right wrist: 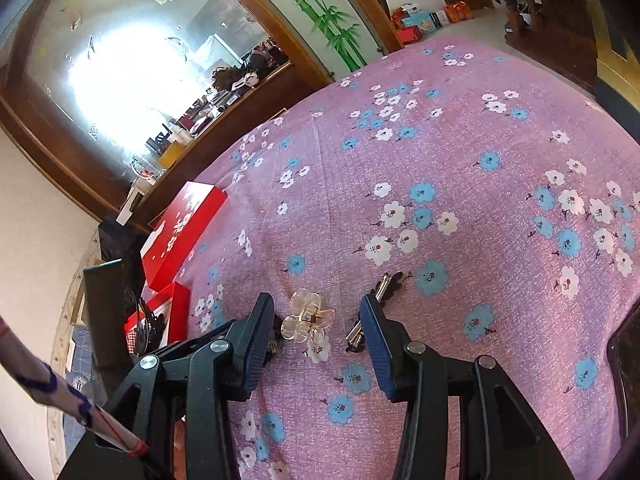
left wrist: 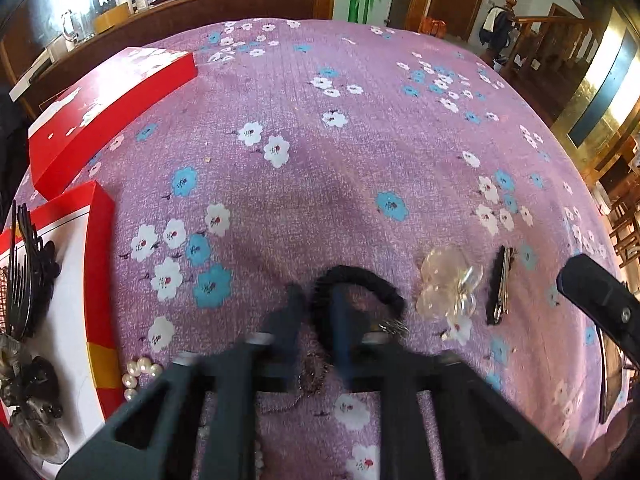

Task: Organize jewelry
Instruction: 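Grasp the black scrunchie with the left tool while the right tool grasps the gold earrings, then lift the black scrunchie with the left tool while the right tool lifts the gold earrings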

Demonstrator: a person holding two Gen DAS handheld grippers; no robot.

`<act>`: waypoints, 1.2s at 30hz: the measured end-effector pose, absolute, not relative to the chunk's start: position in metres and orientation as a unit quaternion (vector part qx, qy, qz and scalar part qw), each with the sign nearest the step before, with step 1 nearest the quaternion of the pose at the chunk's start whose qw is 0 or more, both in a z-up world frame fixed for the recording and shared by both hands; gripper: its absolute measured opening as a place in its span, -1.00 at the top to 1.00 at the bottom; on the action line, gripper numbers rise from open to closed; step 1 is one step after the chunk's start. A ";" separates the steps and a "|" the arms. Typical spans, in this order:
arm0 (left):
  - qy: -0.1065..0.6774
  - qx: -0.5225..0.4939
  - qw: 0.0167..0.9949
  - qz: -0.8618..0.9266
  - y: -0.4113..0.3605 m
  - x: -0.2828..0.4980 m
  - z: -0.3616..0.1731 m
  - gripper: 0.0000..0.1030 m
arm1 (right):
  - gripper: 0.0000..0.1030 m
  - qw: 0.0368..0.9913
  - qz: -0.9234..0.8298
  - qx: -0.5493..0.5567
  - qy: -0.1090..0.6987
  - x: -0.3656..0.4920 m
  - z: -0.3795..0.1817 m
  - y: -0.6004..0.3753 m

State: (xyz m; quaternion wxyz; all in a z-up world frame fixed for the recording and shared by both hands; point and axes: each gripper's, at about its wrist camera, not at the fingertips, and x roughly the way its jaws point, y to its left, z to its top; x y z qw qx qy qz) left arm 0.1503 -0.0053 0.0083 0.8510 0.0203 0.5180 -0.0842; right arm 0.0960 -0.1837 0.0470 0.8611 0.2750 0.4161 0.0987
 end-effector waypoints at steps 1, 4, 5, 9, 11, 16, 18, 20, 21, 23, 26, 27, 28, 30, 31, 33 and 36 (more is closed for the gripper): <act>0.516 0.023 0.852 -0.085 -0.006 0.149 0.008 0.88 | 0.05 0.862 0.098 0.274 0.415 0.096 0.047 -0.183; 0.502 0.002 0.859 -0.101 0.001 0.138 0.017 0.89 | 0.05 0.861 0.103 0.269 0.419 0.096 0.046 -0.180; 0.494 -0.013 0.863 -0.108 0.006 0.135 0.023 0.89 | 0.05 0.861 0.107 0.268 0.420 0.097 0.046 -0.179; 0.438 -0.052 0.891 -0.111 0.036 0.111 0.065 0.89 | 0.05 0.863 0.129 0.247 0.421 0.097 0.046 -0.166; 0.409 -0.055 0.905 -0.103 0.049 0.099 0.082 0.88 | 0.13 0.862 0.148 0.236 0.424 0.097 0.045 -0.157; 0.356 -0.070 0.928 -0.081 0.081 0.088 0.107 0.88 | 0.33 0.862 0.196 0.188 0.428 0.097 0.040 -0.125; 0.360 -0.086 0.925 -0.087 0.090 0.095 0.102 0.88 | 0.35 0.857 0.203 0.184 0.436 0.099 0.034 -0.116; 0.368 -0.094 0.920 -0.091 0.095 0.097 0.097 0.88 | 0.46 0.850 0.208 0.183 0.448 0.102 0.028 -0.108; 0.370 -0.096 0.919 -0.092 0.097 0.098 0.096 0.88 | 0.48 0.847 0.205 0.180 0.456 0.103 0.025 -0.104; 0.372 -0.099 0.918 -0.092 0.099 0.095 0.093 0.88 | 0.48 0.840 0.200 0.176 0.473 0.108 0.018 -0.095; 0.376 -0.099 0.916 -0.097 0.101 0.095 0.090 0.88 | 0.48 0.841 0.180 0.157 0.485 0.118 0.014 -0.084; 0.378 -0.102 0.915 -0.097 0.102 0.095 0.089 0.88 | 0.48 0.842 0.173 0.148 0.489 0.122 0.012 -0.080; 0.381 -0.106 0.913 -0.101 0.103 0.095 0.088 0.88 | 0.48 0.842 0.170 0.144 0.492 0.124 0.011 -0.078; 0.382 -0.114 0.912 -0.099 0.107 0.095 0.087 0.88 | 0.48 0.845 0.159 0.131 0.493 0.127 0.010 -0.074; 0.382 -0.116 0.911 -0.100 0.108 0.095 0.087 0.88 | 0.49 0.849 0.155 0.120 0.491 0.128 0.011 -0.070; 0.381 -0.119 0.911 -0.100 0.110 0.095 0.088 0.88 | 0.49 0.857 0.147 0.095 0.485 0.129 0.012 -0.061; 0.380 -0.115 0.912 -0.101 0.109 0.095 0.088 0.88 | 0.77 0.869 0.128 0.036 0.477 0.128 0.012 -0.043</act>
